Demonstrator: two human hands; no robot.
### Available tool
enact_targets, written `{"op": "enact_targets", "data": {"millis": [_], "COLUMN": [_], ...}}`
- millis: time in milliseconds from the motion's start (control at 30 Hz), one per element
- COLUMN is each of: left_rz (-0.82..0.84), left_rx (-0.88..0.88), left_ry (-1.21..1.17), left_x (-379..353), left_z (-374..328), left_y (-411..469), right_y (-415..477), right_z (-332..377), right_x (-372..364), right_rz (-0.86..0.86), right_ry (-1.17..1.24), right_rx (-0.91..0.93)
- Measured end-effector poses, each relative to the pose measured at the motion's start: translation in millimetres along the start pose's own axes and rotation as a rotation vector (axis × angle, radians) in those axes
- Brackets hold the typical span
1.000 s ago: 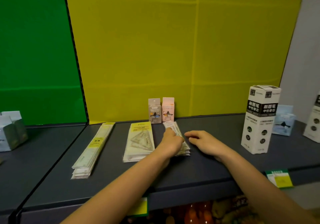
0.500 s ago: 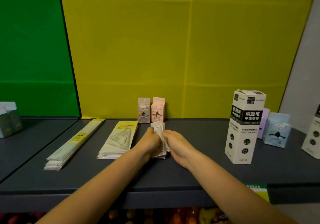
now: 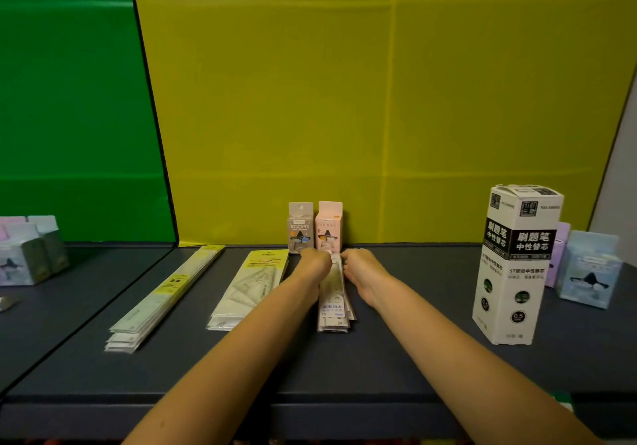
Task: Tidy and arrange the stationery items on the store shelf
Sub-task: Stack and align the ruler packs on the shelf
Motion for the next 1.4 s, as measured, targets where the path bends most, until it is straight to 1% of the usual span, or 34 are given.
{"op": "enact_targets", "data": {"millis": [133, 200, 400, 533, 600, 667, 767, 967, 1067, 1133, 1233, 1333, 1400], "left_rz": [-0.028, -0.005, 0.119, 0.185, 0.221, 0.266, 0.264, 0.209, 0.180, 0.143, 0.131, 0.185, 0.235], "left_rx": [0.016, 0.005, 0.012, 0.058, 0.051, 0.036, 0.009, 0.009, 0.005, -0.049, -0.273, -0.501, -0.601], "left_ry": [-0.012, -0.023, -0.119, -0.137, -0.160, -0.195, -0.198, -0.104, -0.013, 0.096, 0.277, 0.442, 0.553], "left_x": [-4, -4, 6, 6, 5, 4, 7, 10, 11, 13, 17, 11, 1], "left_z": [-3, -3, 14, 29, 34, 38, 39, 34, 28, 21, 7, -6, -13], "left_y": [9, 12, 6, -7, -11, -13, -9, -11, -20, -28, -52, -73, -89], "right_y": [5, 2, -43, -74, -77, -80, -81, -72, -66, -65, -76, -104, -126], "right_z": [4, 6, 12, 9, 4, 1, 1, 4, 2, -1, -1, -4, -9], "right_x": [-5, -6, -9, -11, -14, -17, -16, -15, -13, -4, 17, 42, 61], "right_rz": [-0.006, 0.008, 0.078, 0.130, 0.144, 0.151, 0.154, 0.110, 0.110, 0.081, 0.069, 0.100, 0.097], "right_ry": [-0.081, -0.062, 0.226, 0.325, 0.360, 0.352, 0.335, 0.277, 0.160, -0.014, -0.244, -0.431, -0.507], "right_rx": [-0.023, -0.021, 0.008, 0.006, -0.011, -0.014, 0.008, 0.045, 0.046, 0.085, 0.172, 0.257, 0.296]}}
Point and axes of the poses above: each hand's wrist, its own y-axis towards the middle knuckle, its own x-axis out of the back of the hand, z = x × y, the point moved 3 cm from there along y, towards the middle knuckle, and after that the axes turned 11 degrees about z, right-handed, at the moved point
